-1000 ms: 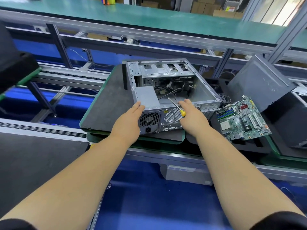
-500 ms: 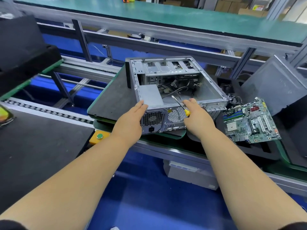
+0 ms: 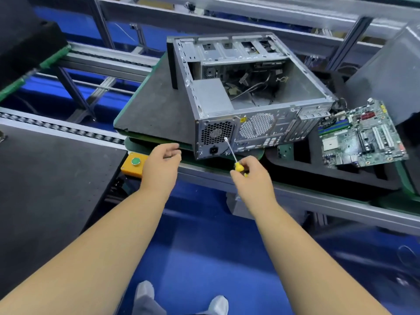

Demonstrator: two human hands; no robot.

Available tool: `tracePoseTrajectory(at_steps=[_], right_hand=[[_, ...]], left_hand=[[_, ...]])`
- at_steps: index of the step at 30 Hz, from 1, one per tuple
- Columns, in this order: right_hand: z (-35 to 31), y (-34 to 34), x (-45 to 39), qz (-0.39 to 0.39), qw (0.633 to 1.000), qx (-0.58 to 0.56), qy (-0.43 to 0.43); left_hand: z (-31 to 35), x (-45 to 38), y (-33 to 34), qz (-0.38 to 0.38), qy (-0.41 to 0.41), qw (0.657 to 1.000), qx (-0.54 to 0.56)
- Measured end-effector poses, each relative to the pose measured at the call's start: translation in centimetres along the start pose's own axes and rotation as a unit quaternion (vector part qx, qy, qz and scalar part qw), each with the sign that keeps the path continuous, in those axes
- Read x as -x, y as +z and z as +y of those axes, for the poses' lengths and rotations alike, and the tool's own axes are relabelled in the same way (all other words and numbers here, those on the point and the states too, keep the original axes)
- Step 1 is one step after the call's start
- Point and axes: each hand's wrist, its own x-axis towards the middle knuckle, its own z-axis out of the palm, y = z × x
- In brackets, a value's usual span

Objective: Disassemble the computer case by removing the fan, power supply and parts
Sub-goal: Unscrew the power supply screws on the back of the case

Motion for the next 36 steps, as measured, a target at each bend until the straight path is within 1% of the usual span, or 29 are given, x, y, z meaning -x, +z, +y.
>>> tracePoseTrajectory(at_steps=[2, 5, 8, 10, 14, 19, 27, 31, 33, 34, 36], right_hand=[[0.2, 1.8, 0.7, -0.024, 0.998, -0.038, 0.038], [0.2, 3.9, 1.2, -0.046, 0.991, -0.091, 0.089], [-0.1, 5.1, 1.5, -0.057, 0.987, -0.113, 0.1], [-0.1, 5.7, 1.8, -0.06, 0.986, -0.121, 0.102], [-0.2, 6.3, 2.2, -0.055, 0.983, -0.135, 0.112], [-0.6, 6.4, 2.6, -0.041, 0.977, -0.162, 0.132], [-1.2, 6.2, 2.2, -0.048, 0.969, -0.183, 0.156], [-1.4, 6.1, 1.9, -0.054, 0.964, -0.193, 0.172], [-1.6, 6.0, 1.7, -0.066, 0.953, -0.226, 0.191], [-1.7, 5.8, 1.5, -0.078, 0.941, -0.257, 0.206], [-1.7, 5.4, 1.4, -0.107, 0.902, -0.339, 0.244]], left_hand=[[-0.8, -0.4, 0.0, -0.023, -0.05, 0.998, 0.017], [-1.2, -0.8, 0.2, -0.071, -0.101, 0.992, 0.04], [-1.3, -1.1, 1.1, -0.111, -0.163, 0.979, 0.056], [-1.6, -1.2, 1.6, -0.134, -0.197, 0.967, 0.087], [-2.4, -1.7, 2.3, -0.162, -0.237, 0.944, 0.159], [-2.6, -2.3, 3.5, -0.15, -0.282, 0.923, 0.213], [-1.3, -3.1, 4.8, -0.108, -0.336, 0.909, 0.222], [-1.1, -3.2, 5.0, -0.102, -0.344, 0.902, 0.24], [-1.1, -3.2, 5.0, -0.1, -0.345, 0.9, 0.246], [-1.0, -3.3, 5.0, -0.1, -0.346, 0.9, 0.248], [-1.0, -3.3, 5.0, -0.1, -0.348, 0.899, 0.248]])
